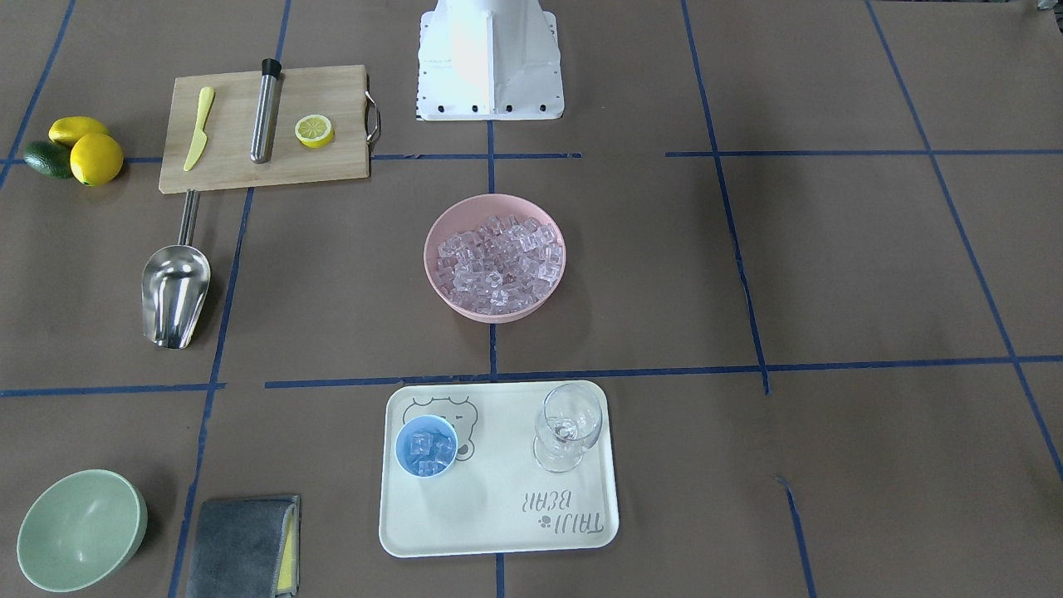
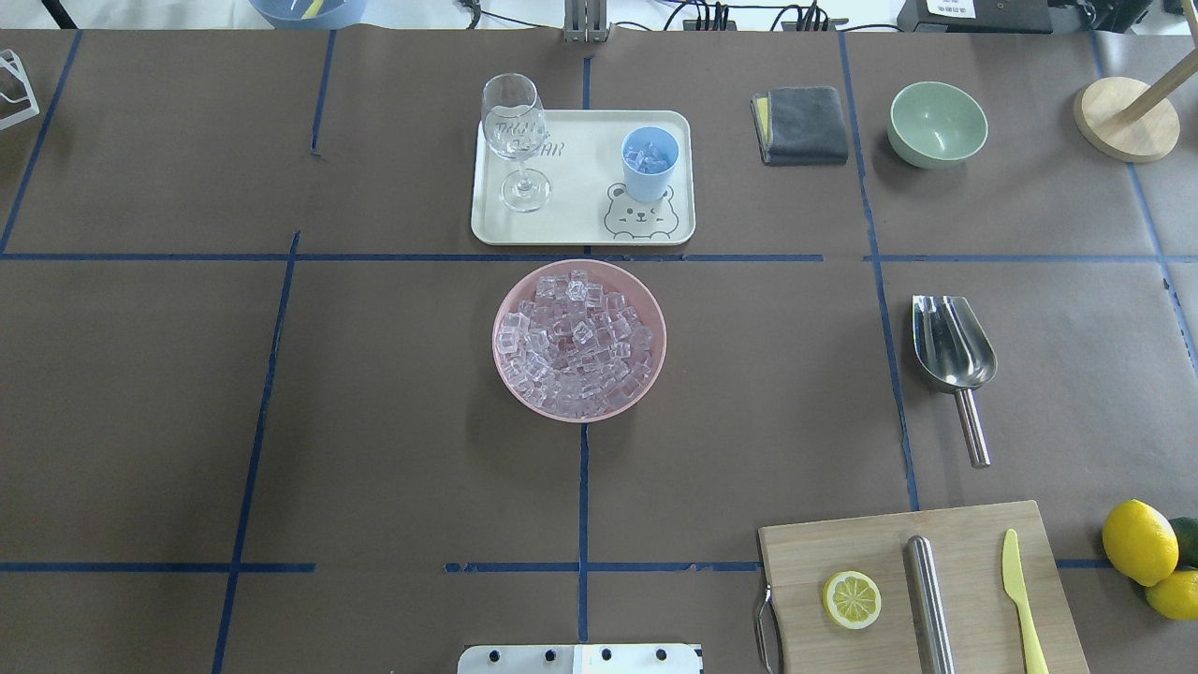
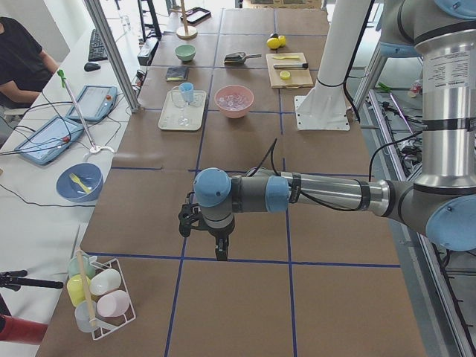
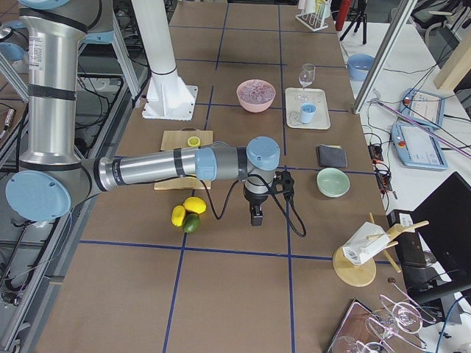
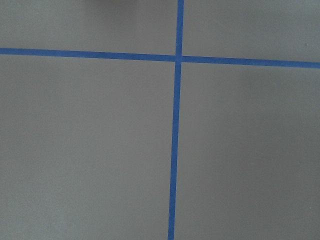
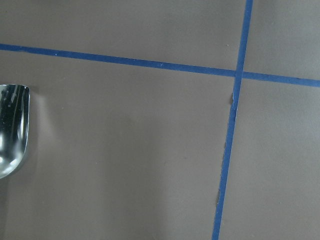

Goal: Put ice in cup with scoop

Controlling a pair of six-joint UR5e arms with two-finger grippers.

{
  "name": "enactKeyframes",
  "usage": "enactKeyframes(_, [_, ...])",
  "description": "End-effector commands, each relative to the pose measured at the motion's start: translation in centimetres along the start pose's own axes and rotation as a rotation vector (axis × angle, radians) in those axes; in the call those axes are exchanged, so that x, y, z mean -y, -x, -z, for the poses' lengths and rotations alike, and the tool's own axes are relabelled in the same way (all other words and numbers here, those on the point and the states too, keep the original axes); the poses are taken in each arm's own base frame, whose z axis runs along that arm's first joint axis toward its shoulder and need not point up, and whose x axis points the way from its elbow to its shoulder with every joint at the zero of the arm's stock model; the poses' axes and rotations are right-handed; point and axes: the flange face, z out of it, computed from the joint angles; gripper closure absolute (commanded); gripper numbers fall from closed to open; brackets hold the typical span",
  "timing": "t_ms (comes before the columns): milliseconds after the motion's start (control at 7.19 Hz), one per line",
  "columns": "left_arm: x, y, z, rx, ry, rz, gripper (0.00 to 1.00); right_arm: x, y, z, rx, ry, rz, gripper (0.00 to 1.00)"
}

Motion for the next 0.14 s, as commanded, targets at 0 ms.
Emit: enactKeyframes(0, [1.43,-1.25,1.20,0.005,-0.021,-0.024,0.00,-0.31,-0.43,-0.23,-0.006,0.004,0.004,0.00])
